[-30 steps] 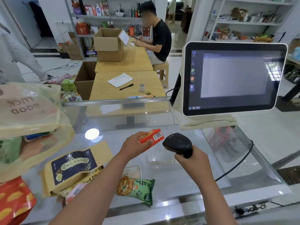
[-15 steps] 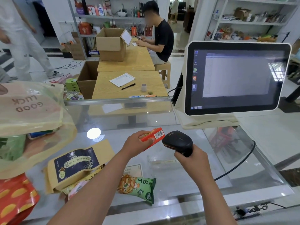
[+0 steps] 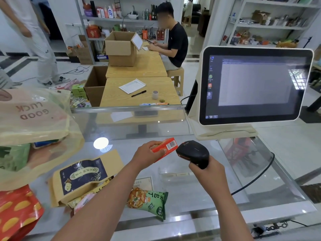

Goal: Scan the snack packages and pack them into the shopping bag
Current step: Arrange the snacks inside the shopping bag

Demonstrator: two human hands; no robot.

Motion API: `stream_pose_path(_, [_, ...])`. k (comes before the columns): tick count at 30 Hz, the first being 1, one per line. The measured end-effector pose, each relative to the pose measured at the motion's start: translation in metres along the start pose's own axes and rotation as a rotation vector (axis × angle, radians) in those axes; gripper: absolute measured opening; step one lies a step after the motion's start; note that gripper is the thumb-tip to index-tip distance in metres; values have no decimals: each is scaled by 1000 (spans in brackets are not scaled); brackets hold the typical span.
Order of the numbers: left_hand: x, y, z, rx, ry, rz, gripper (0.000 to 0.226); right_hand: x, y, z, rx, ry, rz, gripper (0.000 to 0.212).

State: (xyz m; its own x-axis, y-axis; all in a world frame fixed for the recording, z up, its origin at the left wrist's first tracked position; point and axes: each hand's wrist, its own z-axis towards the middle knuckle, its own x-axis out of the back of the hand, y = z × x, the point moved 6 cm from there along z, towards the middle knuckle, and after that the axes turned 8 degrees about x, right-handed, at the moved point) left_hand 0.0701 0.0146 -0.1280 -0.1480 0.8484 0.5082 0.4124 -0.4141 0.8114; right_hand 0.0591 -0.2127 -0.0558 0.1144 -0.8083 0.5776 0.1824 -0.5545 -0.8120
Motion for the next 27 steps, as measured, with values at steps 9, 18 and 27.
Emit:
stream_pose_path(9, [1, 1, -4, -7, -3, 15, 50, -27, 11, -2, 8, -68, -41, 27])
stream_pose_path(18, [1, 1, -8, -16, -3, 34, 49, -47, 31, -6, 20, -38, -246, 47])
stream_pose_path(27, [7, -2, -7, 84, 22, -144, 54, -54, 14, -8, 36, 2, -501, 70])
